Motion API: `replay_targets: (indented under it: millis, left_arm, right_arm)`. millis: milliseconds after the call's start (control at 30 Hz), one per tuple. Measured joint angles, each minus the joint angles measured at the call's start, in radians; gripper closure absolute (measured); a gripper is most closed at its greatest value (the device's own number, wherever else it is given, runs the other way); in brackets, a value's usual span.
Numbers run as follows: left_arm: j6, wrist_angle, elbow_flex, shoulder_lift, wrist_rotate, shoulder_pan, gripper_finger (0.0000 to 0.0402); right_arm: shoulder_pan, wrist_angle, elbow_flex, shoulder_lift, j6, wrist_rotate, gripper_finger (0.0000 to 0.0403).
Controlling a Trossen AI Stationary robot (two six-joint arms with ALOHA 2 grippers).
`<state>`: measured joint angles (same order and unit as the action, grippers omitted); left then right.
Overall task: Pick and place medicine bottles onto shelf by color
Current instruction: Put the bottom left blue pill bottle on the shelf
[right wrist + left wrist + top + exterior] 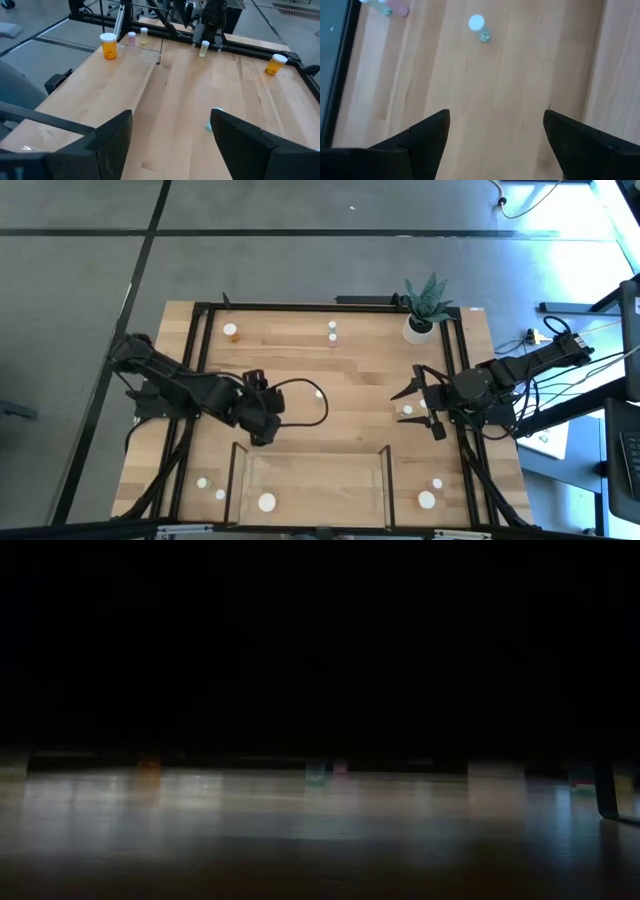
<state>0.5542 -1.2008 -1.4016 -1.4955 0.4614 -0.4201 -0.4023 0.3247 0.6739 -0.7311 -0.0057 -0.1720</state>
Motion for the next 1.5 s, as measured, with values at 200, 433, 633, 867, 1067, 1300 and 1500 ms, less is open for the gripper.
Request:
replay_targets:
  millis: [200,433,633,867,1067,1300,1500]
  left_arm:
    - [0.002,0.075,0.067,0.056,0.013,0.001,0.0086]
    - [-0.015,0.087,0.07,0.06,0.072,0.01,0.0086]
    - [-0.051,0.092,0.07,0.06,0.076,0.046,0.0086]
    - [-0.077,0.091,0.07,0.06,0.076,0.095,0.0086]
    - [-0.094,0.084,0.07,0.059,0.075,0.112,0.0086]
    - [-0.095,0.066,0.07,0.061,0.074,0.105,0.0086]
    - [-0.095,0.058,0.07,0.061,0.072,0.103,0.0086]
  right_arm:
    - [0.0,-0.051,0.0,-0.001,0.038,-0.041,0.0131]
    - [0.0,-0.121,0.0,-0.049,0.01,-0.221,0.0131]
    - [0.039,-0.234,0.009,-0.182,-0.121,-0.394,0.0131]
    - [0.158,-0.15,0.187,-0.4,-0.124,-0.337,0.0131]
    - [0.28,-0.002,0.35,-0.589,-0.105,-0.059,0.0131]
    - [0.379,0.047,0.45,-0.776,-0.11,0.095,0.0131]
    - [0.421,0.045,0.498,-0.899,-0.135,0.14,0.0131]
